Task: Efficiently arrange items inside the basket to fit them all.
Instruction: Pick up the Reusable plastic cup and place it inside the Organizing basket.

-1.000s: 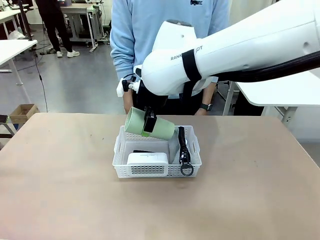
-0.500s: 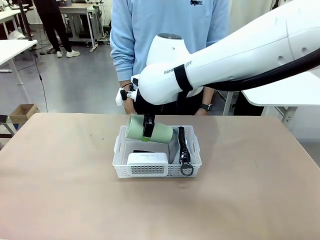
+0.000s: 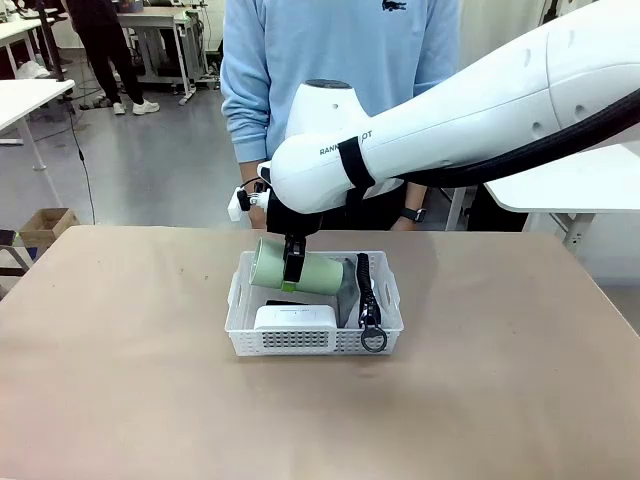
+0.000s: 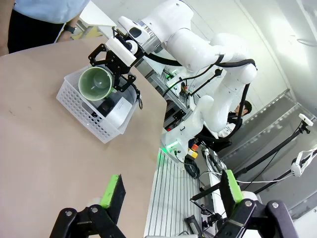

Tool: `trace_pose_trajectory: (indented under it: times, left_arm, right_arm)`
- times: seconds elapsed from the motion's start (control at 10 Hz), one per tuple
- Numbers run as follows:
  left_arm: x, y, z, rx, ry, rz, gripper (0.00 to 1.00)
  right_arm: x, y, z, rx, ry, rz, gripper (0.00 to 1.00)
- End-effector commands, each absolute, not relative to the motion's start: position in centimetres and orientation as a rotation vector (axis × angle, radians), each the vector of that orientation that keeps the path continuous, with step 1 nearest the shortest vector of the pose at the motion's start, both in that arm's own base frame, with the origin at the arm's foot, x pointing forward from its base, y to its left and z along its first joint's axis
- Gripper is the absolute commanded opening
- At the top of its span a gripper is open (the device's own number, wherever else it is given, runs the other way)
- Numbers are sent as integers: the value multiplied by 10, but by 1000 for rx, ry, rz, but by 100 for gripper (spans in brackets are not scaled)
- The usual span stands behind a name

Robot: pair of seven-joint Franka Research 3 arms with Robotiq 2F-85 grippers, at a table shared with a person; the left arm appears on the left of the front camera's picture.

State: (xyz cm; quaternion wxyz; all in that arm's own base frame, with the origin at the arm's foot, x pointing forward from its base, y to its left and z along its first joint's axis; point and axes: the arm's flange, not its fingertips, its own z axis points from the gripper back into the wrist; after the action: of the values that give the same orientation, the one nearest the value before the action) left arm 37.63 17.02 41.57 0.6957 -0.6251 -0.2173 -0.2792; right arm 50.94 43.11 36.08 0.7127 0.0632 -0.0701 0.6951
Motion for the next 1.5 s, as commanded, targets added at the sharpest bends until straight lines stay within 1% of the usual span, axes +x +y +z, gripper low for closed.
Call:
trace_pose_trajectory:
  times: [0.0, 0.5, 1.2, 1.3, 1.4]
  left_arm:
    - [375, 168, 416, -1390, -490, -627, 100]
    - [375, 168, 416, -1390, -490, -627, 100]
    - [375, 168, 416, -1390, -490, -627, 100]
    - [375, 168, 416, -1390, -490, -627, 100]
    - [375, 168, 416, -1390, -490, -627, 100]
  right_arm:
    - [514, 441, 362, 95, -119, 1519, 87]
    - [516, 455, 345, 93, -81, 1556, 87]
    - [518, 457, 341, 91, -48, 1559, 87]
    - [518, 458, 341, 84, -42, 1551, 99]
    - [518, 457, 341, 79, -41, 1554, 100]
